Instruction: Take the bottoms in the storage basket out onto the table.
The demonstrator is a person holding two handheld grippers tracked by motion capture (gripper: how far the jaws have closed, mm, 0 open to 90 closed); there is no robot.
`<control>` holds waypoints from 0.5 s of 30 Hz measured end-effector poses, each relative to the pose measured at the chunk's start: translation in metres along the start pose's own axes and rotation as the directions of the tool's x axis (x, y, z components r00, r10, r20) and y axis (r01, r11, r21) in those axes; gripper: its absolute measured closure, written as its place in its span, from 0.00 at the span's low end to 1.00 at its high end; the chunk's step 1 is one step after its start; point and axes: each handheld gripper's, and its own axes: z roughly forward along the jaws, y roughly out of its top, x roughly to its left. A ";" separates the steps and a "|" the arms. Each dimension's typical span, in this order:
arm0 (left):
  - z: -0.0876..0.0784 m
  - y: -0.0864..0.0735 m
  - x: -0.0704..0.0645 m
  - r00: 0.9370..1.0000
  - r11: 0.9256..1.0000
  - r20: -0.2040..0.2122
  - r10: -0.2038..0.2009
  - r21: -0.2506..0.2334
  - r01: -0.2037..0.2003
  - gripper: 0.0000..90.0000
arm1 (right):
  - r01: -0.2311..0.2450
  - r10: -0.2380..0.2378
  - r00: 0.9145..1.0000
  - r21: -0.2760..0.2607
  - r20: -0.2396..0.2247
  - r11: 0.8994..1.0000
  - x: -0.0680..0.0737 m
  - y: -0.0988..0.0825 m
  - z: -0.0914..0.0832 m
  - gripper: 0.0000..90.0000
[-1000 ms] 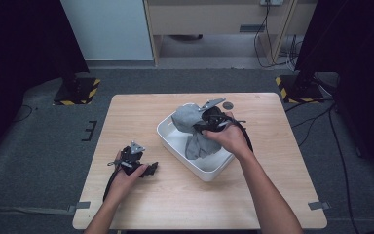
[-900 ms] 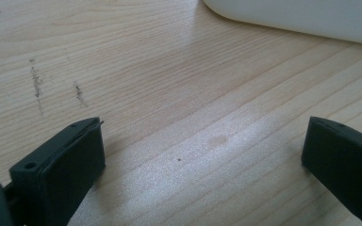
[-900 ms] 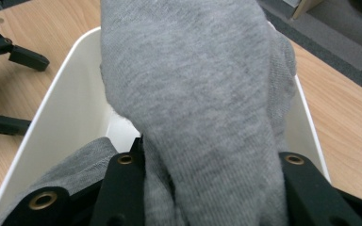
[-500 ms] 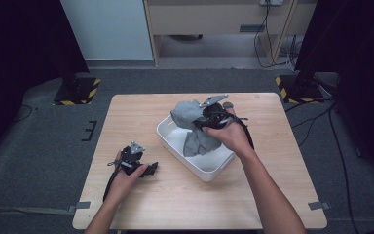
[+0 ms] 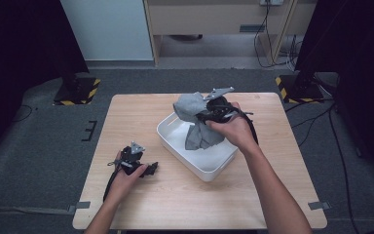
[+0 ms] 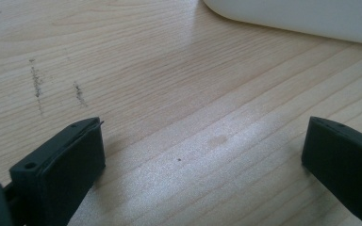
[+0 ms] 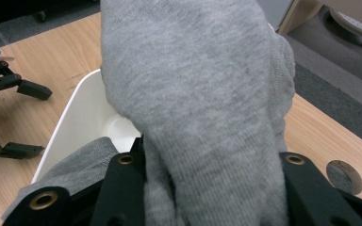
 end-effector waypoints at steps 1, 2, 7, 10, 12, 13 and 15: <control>0.000 0.000 0.000 1.000 1.000 0.000 0.000 0.000 0.000 0.00 | 0.000 0.000 1.000 0.000 0.000 1.000 0.000 0.000 0.000 0.68; 0.000 0.000 0.000 1.000 1.000 0.000 0.000 0.000 0.000 0.00 | 0.002 -0.002 1.000 0.002 0.001 1.000 0.000 0.001 -0.001 0.68; 0.000 0.000 0.000 1.000 1.000 0.000 -0.003 -0.002 0.003 0.00 | -0.007 0.007 1.000 -0.017 0.007 1.000 -0.004 0.005 -0.010 0.68; 0.000 0.000 0.000 1.000 1.000 -0.001 -0.003 -0.003 0.003 0.00 | -0.010 0.010 1.000 -0.020 0.014 1.000 -0.006 0.006 -0.013 0.68; 0.000 0.000 0.000 1.000 1.000 -0.001 -0.003 -0.002 0.003 0.00 | -0.015 0.015 1.000 -0.022 0.015 1.000 -0.007 0.006 -0.014 0.68; 0.000 0.000 0.000 1.000 1.000 0.000 -0.004 -0.003 0.004 0.00 | -0.012 0.012 1.000 -0.016 0.022 1.000 -0.009 0.007 -0.016 0.68; 0.000 0.000 0.000 1.000 1.000 0.000 -0.004 -0.003 0.004 0.00 | -0.015 0.015 1.000 -0.017 0.021 1.000 -0.009 0.007 -0.016 0.68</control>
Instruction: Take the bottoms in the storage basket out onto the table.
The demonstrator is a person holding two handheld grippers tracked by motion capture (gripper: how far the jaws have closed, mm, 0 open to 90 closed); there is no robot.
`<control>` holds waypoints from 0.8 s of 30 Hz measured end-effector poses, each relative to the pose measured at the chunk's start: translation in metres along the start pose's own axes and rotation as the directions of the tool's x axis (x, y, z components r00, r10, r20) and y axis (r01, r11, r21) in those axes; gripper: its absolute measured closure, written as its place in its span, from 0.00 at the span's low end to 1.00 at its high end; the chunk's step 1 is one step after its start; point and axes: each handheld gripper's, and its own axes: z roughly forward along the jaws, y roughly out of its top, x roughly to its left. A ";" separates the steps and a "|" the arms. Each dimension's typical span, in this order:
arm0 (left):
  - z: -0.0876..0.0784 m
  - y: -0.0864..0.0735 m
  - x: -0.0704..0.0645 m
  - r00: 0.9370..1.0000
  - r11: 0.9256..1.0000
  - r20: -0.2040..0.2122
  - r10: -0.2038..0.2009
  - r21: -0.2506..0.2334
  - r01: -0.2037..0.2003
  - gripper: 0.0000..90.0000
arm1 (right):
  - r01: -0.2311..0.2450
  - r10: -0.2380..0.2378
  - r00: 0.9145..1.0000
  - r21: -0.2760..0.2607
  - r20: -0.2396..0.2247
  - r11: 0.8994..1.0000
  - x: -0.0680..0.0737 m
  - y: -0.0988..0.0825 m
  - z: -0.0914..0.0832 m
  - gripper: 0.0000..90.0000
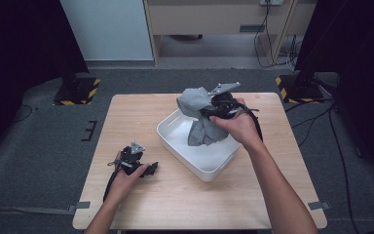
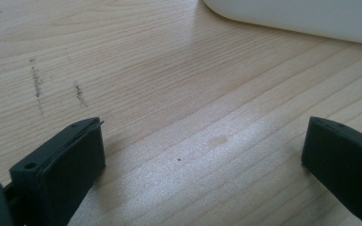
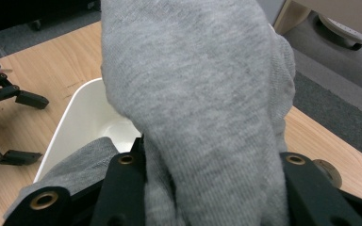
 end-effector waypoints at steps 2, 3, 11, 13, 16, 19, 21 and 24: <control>0.000 0.000 0.000 1.000 1.000 0.000 0.000 0.000 0.000 0.00 | -0.002 0.002 1.000 -0.007 0.001 1.000 -0.001 0.002 -0.002 0.68; 0.000 0.000 0.000 1.000 1.000 0.000 0.000 0.000 0.000 0.00 | -0.003 0.003 1.000 -0.014 0.007 1.000 -0.003 0.003 -0.005 0.68; 0.000 0.000 0.000 1.000 1.000 0.000 0.000 0.000 0.000 0.00 | -0.014 0.014 1.000 -0.043 0.013 0.999 -0.007 0.006 -0.017 0.68; 0.000 0.000 0.000 1.000 1.000 0.000 0.000 0.000 0.000 0.00 | -0.019 0.020 1.000 -0.044 0.015 0.999 -0.009 0.006 -0.020 0.68; 0.000 0.000 0.000 1.000 1.000 0.000 0.000 0.000 0.000 0.00 | -0.016 0.017 1.000 -0.047 0.021 0.999 -0.011 0.006 -0.023 0.68; 0.000 0.000 0.000 1.000 1.000 0.000 0.000 0.000 0.000 0.00 | -0.024 0.026 0.999 -0.060 0.029 0.998 -0.015 0.004 -0.029 0.68; 0.000 0.000 0.000 1.000 1.000 0.000 0.000 0.000 0.000 0.00 | -0.023 0.025 0.999 -0.061 0.036 0.998 -0.017 0.003 -0.032 0.68; 0.000 0.000 0.000 1.000 1.000 0.000 0.000 0.000 0.000 0.00 | -0.023 0.026 0.999 -0.065 0.044 0.998 -0.019 0.001 -0.035 0.68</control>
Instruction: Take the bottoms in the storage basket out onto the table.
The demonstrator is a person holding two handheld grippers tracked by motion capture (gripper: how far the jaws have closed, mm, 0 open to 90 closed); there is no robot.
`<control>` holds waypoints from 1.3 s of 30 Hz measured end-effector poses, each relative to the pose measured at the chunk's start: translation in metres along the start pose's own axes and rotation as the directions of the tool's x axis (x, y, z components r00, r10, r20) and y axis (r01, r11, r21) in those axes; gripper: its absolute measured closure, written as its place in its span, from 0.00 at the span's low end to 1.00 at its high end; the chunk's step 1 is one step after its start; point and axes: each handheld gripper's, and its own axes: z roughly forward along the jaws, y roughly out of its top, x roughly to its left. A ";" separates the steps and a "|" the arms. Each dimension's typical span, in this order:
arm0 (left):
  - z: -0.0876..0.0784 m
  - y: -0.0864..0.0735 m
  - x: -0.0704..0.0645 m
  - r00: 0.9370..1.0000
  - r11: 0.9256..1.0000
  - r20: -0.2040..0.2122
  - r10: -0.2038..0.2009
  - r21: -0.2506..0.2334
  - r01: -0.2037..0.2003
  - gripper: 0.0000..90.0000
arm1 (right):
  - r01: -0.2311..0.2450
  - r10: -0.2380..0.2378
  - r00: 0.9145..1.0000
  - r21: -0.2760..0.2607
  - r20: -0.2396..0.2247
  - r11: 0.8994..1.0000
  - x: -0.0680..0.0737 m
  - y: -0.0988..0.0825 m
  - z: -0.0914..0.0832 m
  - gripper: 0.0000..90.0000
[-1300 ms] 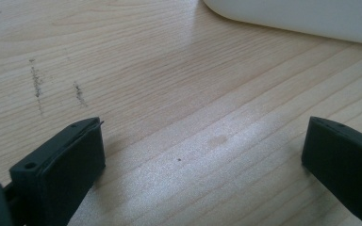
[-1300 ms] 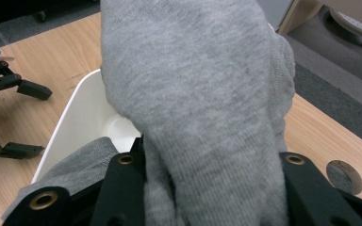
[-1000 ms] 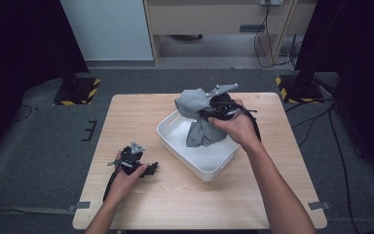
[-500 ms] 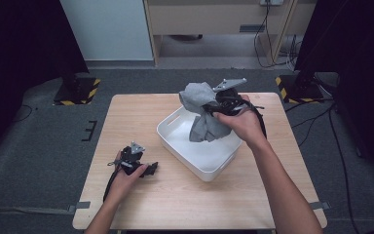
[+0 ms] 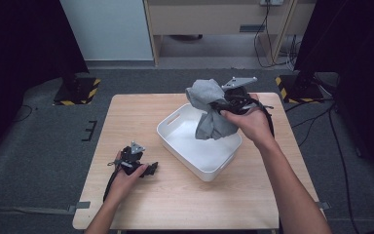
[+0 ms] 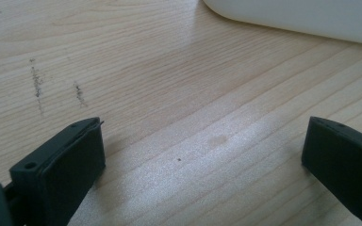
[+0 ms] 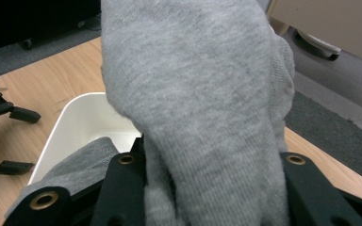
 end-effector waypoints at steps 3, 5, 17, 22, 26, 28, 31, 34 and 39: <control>0.000 0.000 0.000 1.000 1.000 0.000 0.000 0.000 0.000 0.00 | -0.002 0.002 1.000 -0.003 0.016 1.000 -0.005 -0.002 -0.006 0.68; 0.000 0.000 0.000 1.000 1.000 0.000 0.000 0.000 0.000 0.00 | -0.009 0.010 1.000 -0.005 0.021 1.000 -0.008 -0.003 -0.010 0.67; 0.000 0.000 0.000 1.000 1.000 0.000 0.001 0.001 -0.001 0.00 | -0.026 0.027 0.998 -0.017 0.063 1.000 -0.021 -0.007 -0.035 0.67; 0.000 0.000 0.000 1.000 1.000 0.000 0.003 0.003 -0.003 0.00 | -0.051 0.054 0.995 -0.037 0.084 0.998 -0.032 -0.009 -0.046 0.67; 0.000 0.000 0.000 1.000 1.000 0.000 0.003 0.003 -0.003 0.00 | -0.062 0.066 0.993 -0.039 0.101 0.997 -0.039 -0.012 -0.052 0.67; 0.000 0.000 0.000 1.000 1.000 0.000 0.003 0.003 -0.003 0.00 | -0.064 0.069 0.991 -0.044 0.112 0.997 -0.041 -0.014 -0.055 0.67; 0.000 0.000 0.000 1.000 1.000 0.000 0.003 0.003 -0.003 0.00 | -0.069 0.074 0.990 -0.050 0.121 0.996 -0.046 -0.016 -0.058 0.67; 0.000 0.000 0.000 1.000 1.000 0.000 0.003 0.003 -0.003 0.00 | -0.076 0.081 0.988 -0.046 0.132 0.996 -0.050 -0.019 -0.061 0.67; 0.000 0.000 0.000 1.000 1.000 0.000 0.003 0.003 -0.003 0.00 | -0.083 0.088 0.986 -0.043 0.143 0.996 -0.054 -0.024 -0.063 0.67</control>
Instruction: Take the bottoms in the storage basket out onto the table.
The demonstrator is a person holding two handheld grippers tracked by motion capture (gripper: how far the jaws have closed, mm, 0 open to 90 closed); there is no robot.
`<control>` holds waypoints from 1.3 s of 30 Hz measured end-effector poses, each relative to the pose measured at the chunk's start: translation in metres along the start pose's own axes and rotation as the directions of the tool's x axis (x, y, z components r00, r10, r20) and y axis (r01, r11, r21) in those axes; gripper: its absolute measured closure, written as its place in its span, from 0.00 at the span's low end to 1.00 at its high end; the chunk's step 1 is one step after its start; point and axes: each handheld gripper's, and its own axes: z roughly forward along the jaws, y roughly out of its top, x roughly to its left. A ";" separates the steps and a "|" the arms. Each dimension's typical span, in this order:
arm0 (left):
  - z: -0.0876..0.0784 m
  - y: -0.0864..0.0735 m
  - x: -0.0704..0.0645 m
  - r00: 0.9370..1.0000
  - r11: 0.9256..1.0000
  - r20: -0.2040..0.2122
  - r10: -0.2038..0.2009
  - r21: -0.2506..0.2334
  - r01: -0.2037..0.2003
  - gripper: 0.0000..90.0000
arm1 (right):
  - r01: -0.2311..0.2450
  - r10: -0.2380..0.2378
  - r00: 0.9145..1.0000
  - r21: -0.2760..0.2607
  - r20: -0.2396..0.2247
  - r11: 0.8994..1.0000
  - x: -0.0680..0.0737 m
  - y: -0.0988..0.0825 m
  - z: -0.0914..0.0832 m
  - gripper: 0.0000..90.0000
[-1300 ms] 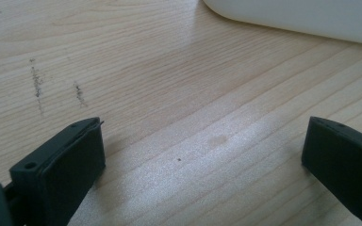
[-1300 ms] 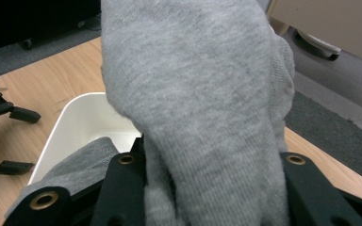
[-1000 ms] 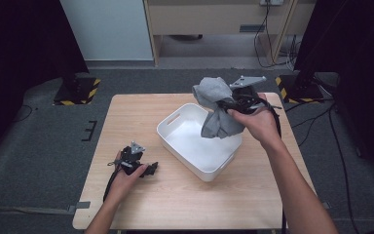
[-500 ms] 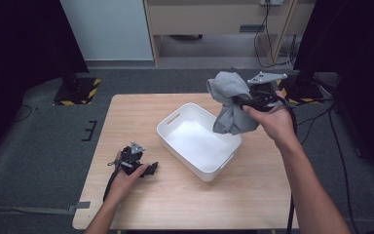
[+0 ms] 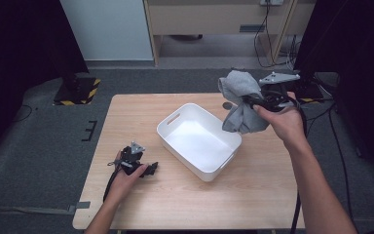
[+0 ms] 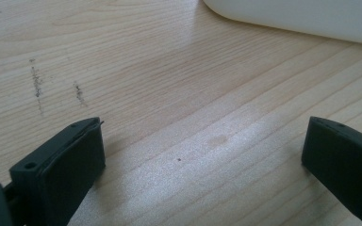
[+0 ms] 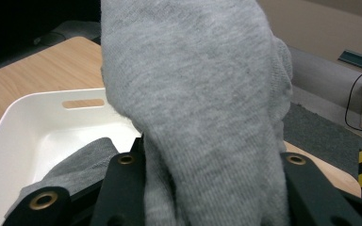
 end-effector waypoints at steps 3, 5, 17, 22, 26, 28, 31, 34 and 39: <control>0.000 0.000 0.000 1.000 1.000 0.000 0.000 0.000 0.000 0.00 | -0.004 0.004 1.000 0.007 0.012 1.000 -0.004 -0.004 -0.001 0.67; 0.000 0.000 0.000 1.000 1.000 0.000 0.000 0.000 0.000 0.00 | -0.007 0.007 1.000 0.008 0.016 1.000 -0.007 -0.007 -0.001 0.67; 0.000 0.000 0.000 1.000 1.000 0.000 0.000 0.000 0.000 0.00 | -0.045 0.043 0.997 0.034 0.064 0.998 -0.026 -0.035 -0.002 0.67; 0.000 0.000 0.000 1.000 1.000 0.001 0.001 0.000 -0.001 0.00 | -0.047 0.043 0.995 0.045 0.087 0.998 -0.031 -0.040 -0.001 0.67; 0.000 0.000 0.000 1.000 1.000 0.001 0.001 0.000 -0.001 0.00 | -0.053 0.048 0.994 0.044 0.099 0.998 -0.036 -0.045 0.002 0.67; 0.001 0.001 0.000 1.000 1.000 0.001 0.000 -0.001 0.000 0.00 | -0.056 0.050 0.993 0.050 0.106 0.997 -0.038 -0.049 0.004 0.67; 0.001 0.001 0.000 1.000 1.000 0.001 0.000 -0.001 0.000 0.00 | -0.065 0.059 0.991 0.053 0.117 0.996 -0.042 -0.054 0.006 0.67; 0.001 0.001 0.000 1.000 1.000 0.001 0.000 -0.001 0.000 0.00 | -0.065 0.057 0.991 0.061 0.125 0.996 -0.044 -0.059 0.005 0.67; 0.001 0.001 0.000 1.000 1.000 0.001 0.000 -0.001 0.000 0.00 | -0.064 0.055 0.990 0.067 0.132 0.996 -0.050 -0.067 0.002 0.67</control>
